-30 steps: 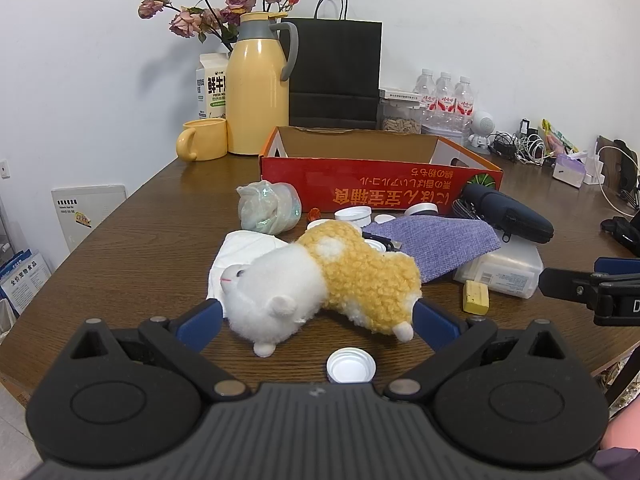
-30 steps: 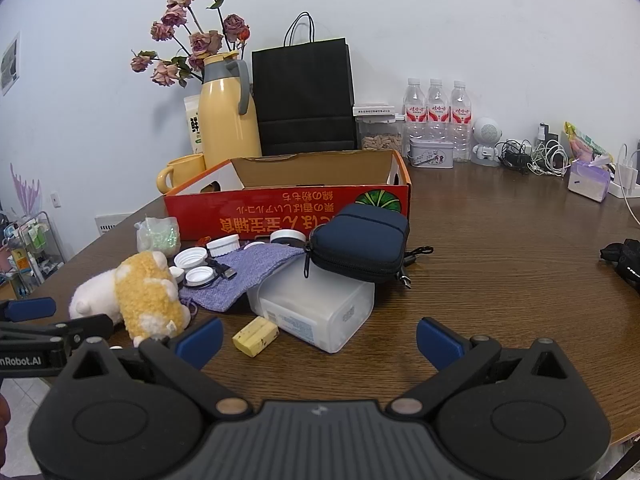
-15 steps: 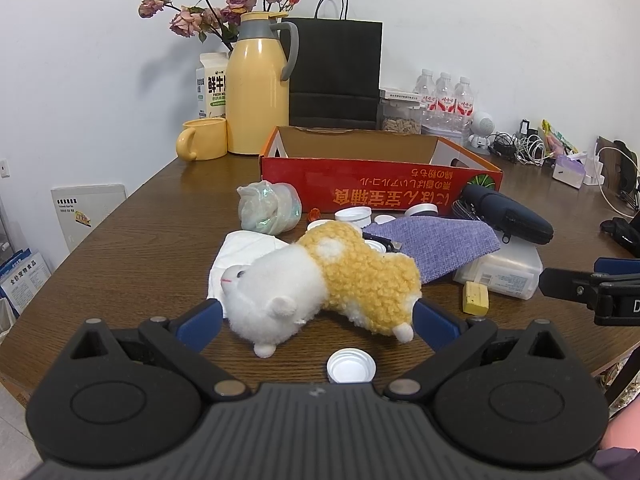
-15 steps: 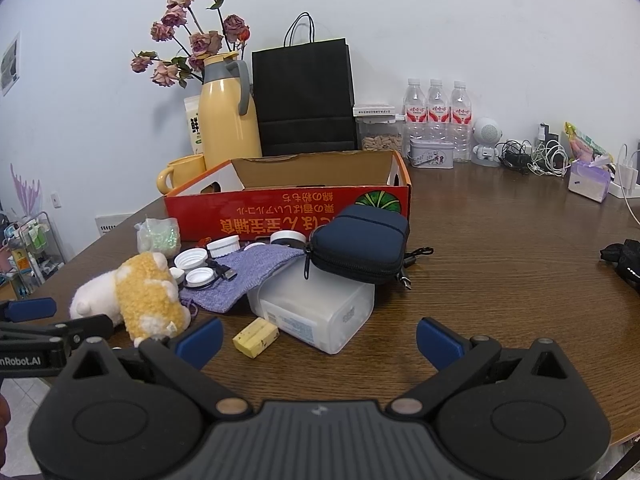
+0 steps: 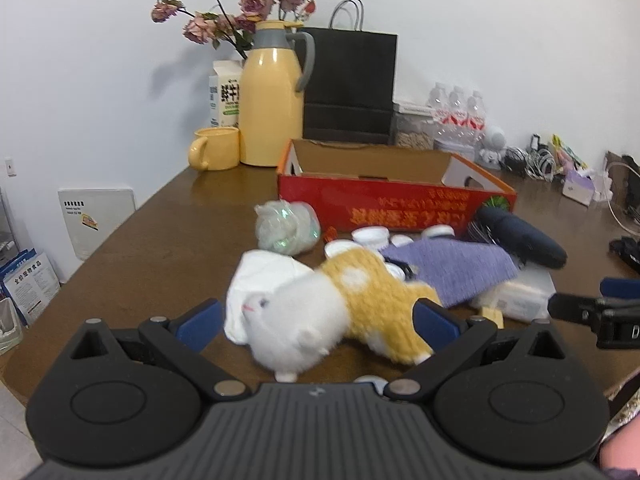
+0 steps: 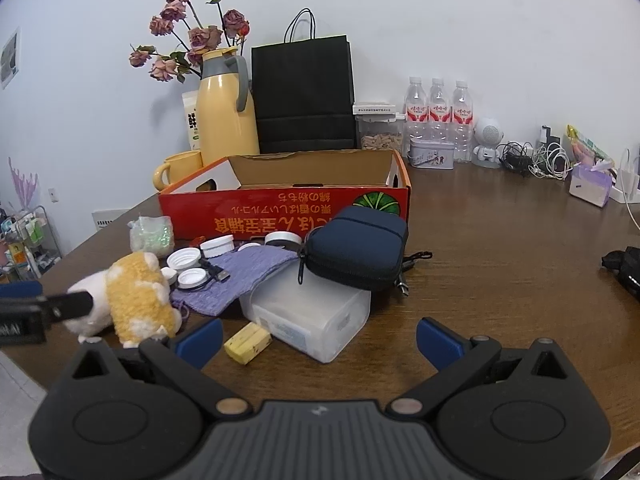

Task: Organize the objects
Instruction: 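Grasp the white-and-yellow plush toy with the left tool while the right tool grasps the navy pouch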

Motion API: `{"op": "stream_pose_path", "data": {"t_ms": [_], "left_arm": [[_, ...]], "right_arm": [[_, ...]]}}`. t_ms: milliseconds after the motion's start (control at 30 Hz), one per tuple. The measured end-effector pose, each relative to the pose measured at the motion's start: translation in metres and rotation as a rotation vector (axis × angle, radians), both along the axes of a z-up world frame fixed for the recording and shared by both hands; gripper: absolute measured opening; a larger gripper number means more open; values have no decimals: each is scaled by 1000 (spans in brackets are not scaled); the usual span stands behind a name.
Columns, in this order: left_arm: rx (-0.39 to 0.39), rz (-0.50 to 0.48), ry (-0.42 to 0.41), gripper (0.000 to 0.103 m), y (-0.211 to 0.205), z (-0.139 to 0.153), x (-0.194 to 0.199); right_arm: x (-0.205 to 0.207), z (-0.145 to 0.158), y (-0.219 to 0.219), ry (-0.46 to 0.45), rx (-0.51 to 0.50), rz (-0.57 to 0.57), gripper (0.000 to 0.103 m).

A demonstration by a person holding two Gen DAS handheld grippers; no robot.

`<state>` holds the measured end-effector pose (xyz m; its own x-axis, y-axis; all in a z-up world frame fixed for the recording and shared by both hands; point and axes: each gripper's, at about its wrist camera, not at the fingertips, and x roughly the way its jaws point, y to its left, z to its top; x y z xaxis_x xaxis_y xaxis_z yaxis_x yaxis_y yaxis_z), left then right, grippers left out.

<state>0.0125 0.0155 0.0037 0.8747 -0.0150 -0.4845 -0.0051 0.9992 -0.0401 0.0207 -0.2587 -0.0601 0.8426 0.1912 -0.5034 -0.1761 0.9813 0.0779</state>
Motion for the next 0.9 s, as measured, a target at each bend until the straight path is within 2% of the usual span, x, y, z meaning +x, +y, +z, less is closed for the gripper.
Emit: {"op": "stream_pose_path", "data": {"t_ms": [200,433,533,733,867,900], "left_arm": [[16,0,48,103,5,0,19],[53,-15,65,103,14,-10,24],[99,-59,85,103,17,-17,27],[164,-186,26,103,20,-21,29],[148,-254,44,92,23,-27,39],[138,-264,51,84,25,-29,40]], "right_arm": [[16,1,0,0,-9,-10,103],[25,-2,0,16,-12,-14,103],[26,-4,0,26,-12,-16,103],[28,-6,1,39,-14,-23,103],[27,-7,1,45,-14,-18,103],[27,-7,2,45,-15,-18,103]]}}
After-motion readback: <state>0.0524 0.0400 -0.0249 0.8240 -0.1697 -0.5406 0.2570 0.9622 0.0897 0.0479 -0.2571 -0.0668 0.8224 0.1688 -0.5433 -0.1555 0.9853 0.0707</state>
